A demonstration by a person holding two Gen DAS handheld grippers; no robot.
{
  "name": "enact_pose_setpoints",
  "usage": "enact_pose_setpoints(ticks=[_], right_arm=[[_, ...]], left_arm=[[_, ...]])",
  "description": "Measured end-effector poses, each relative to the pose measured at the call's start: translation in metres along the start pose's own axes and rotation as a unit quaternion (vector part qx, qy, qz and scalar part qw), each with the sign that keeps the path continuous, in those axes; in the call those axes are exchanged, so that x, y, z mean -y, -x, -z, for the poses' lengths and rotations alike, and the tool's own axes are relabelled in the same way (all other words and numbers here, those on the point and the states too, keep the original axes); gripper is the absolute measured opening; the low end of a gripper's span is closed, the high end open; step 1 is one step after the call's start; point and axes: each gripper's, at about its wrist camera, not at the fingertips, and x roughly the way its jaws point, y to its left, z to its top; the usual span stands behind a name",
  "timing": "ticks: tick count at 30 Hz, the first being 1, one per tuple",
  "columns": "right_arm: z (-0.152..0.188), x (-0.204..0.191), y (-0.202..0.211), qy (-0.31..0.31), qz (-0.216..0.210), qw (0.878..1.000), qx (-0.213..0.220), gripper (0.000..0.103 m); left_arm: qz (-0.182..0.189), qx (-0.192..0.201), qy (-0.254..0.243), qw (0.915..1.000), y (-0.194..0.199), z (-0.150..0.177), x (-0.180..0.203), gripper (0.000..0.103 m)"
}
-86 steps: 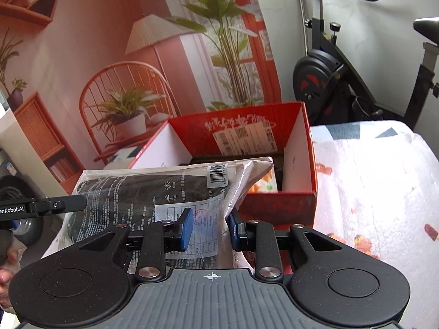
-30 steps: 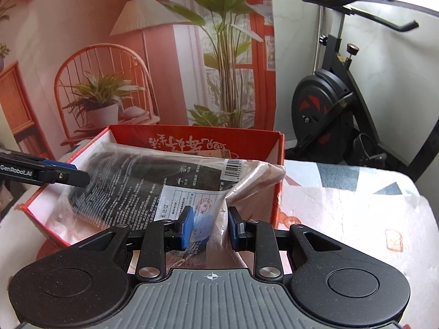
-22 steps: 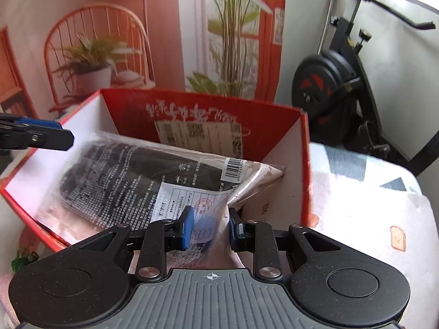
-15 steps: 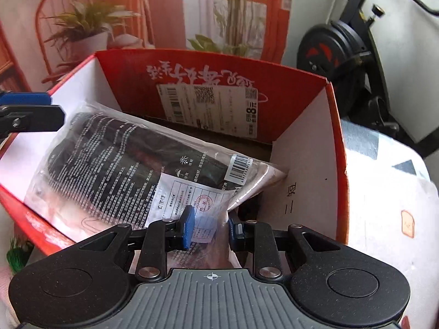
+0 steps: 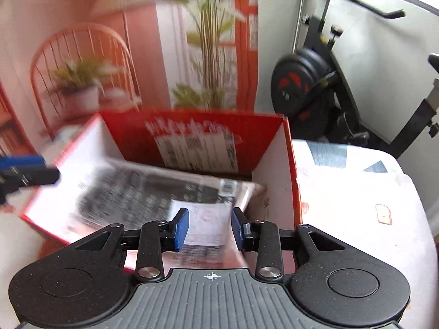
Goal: Organize soft objects
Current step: 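Move both grippers down to the pink knitted towel beside the box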
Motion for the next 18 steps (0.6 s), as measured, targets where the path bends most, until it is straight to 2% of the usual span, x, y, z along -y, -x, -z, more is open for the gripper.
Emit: enact_pose_setpoints(ticks=[2, 9, 12, 18], right_arm=[[0.006, -0.001, 0.02, -0.009, -0.013, 0.999, 0.027, 0.035], [0.044, -0.019, 0.079, -0.005, -0.041, 0.994, 0.102, 0.036], [0.067, -0.023, 0.09, -0.015, -0.05, 0.993, 0.104, 0.036], [0.127, -0.033, 0.097, -0.025, -0.041, 0.996, 0.071, 0.036]], left_arm=[[-0.003, 0.002, 0.004, 1.0, 0.014, 0.008, 0.0, 0.055], [-0.012, 0.009, 0.035, 0.9993, 0.056, 0.048, -0.003, 0.056], [-0.019, 0.008, 0.05, 0.9985, 0.066, 0.067, -0.003, 0.058], [-0.034, -0.012, 0.076, 0.9965, 0.067, 0.111, 0.002, 0.059]])
